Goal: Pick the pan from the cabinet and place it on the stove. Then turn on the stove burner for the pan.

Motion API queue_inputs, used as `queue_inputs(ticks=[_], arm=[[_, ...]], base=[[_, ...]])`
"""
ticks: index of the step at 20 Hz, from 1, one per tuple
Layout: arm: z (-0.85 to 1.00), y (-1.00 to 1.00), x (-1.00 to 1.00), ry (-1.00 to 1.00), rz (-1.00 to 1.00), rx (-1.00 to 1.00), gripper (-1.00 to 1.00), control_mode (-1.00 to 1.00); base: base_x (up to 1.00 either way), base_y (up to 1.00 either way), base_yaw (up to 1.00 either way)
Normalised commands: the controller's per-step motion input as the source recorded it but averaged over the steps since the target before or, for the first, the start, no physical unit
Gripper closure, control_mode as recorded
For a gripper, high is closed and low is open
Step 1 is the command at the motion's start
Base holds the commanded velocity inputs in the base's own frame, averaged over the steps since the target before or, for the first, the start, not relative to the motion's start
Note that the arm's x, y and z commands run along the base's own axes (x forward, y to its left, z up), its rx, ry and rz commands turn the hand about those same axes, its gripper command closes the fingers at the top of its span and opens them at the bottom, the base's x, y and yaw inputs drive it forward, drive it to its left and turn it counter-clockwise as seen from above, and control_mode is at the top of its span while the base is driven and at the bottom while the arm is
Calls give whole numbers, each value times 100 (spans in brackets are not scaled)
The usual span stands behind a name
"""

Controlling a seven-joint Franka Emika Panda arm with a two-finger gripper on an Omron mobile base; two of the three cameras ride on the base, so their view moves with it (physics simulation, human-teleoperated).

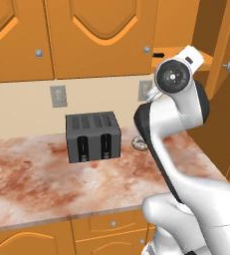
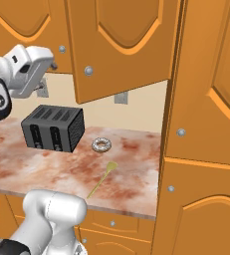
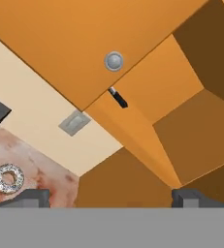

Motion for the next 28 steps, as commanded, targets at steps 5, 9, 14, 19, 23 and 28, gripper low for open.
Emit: queue_inputs(ticks=[5, 9, 14, 19, 23, 28], arm=[[-2, -32, 20, 3, -7, -4, -100, -100], [-9, -38, 4, 1, -9, -3, -100, -100], [-13, -35, 0, 3, -10, -4, -100, -100], [-11, -38, 0, 5, -9, -3, -100, -100], [-8, -43, 0, 4, -9, -2, -100, -100], [-5, -56, -4, 3, -9, 0, -100, -100]], base=[[0, 0, 0], [0, 0, 0], [0, 0, 0], [0, 0, 0], [0, 0, 0], [0, 0, 0]])
